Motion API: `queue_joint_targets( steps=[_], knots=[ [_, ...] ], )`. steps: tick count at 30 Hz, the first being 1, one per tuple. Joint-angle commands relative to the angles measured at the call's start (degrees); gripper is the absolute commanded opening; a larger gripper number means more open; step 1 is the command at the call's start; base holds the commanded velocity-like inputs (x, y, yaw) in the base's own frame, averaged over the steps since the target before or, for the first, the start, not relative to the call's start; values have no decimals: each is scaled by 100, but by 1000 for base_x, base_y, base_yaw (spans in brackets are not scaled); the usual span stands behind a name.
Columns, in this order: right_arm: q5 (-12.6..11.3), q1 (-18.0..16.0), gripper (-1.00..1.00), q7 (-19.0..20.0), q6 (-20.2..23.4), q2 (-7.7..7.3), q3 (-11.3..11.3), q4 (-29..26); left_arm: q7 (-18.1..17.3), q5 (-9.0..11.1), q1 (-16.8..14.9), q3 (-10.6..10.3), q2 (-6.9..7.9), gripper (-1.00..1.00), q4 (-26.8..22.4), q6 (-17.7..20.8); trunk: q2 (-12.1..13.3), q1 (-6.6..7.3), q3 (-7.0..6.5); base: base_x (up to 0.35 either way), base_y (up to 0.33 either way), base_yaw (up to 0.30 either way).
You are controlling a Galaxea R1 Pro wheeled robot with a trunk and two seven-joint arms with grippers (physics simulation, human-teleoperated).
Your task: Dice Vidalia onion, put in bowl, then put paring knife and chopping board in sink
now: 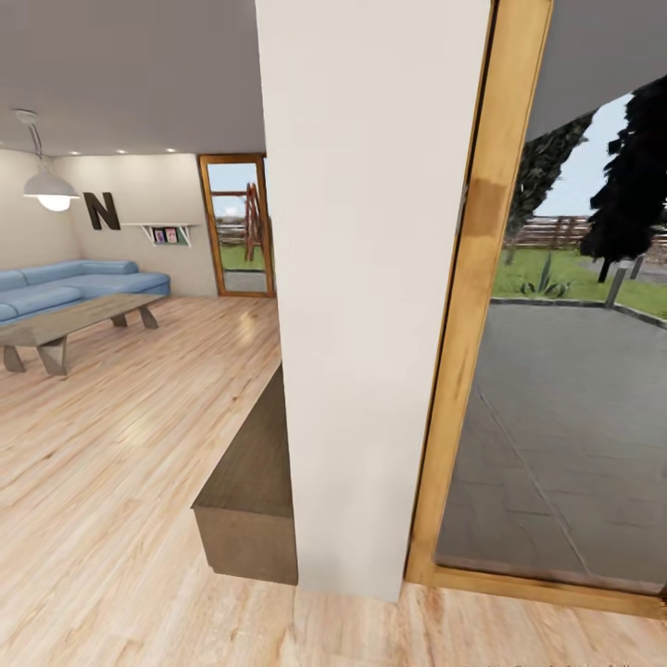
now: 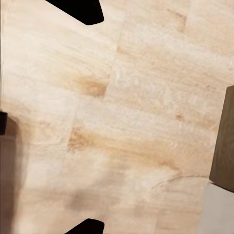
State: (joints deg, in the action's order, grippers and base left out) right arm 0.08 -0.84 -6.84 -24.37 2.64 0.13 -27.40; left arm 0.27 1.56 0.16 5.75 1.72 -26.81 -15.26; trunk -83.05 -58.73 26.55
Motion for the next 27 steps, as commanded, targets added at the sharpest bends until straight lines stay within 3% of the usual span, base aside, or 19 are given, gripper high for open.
queue_joint_targets(
  steps=[1, 2, 6, 22, 27],
  knots=[
    [-2, -4, 100, -19, -41, 1, 1, 37, 2, 16, 1, 47, -1, 100, 42, -54, -3, 0, -2, 0, 0, -182],
    [-11, -4, 100, -19, -96, 0, -8, 215, 1, 18, 1, 152, -8, 100, 153, -185, -3, 0, -9, 0, 0, -193],
    [-8, -4, 100, -19, -130, 11, -14, 383, -1, 19, 1, 210, -12, 100, 219, -270, -3, 0, -36, 0, 0, -198],
    [-16, -4, 100, -19, -190, -8, -38, 424, -18, 14, 1, 216, -22, 100, 262, -293, -3, 0, -147, 0, 0, -202],
    [-16, -4, 100, -19, -298, -16, -39, 422, -18, 11, 1, 214, -22, 100, 271, -293, -3, 0, -182, -189, 0, -203]
  ],
)
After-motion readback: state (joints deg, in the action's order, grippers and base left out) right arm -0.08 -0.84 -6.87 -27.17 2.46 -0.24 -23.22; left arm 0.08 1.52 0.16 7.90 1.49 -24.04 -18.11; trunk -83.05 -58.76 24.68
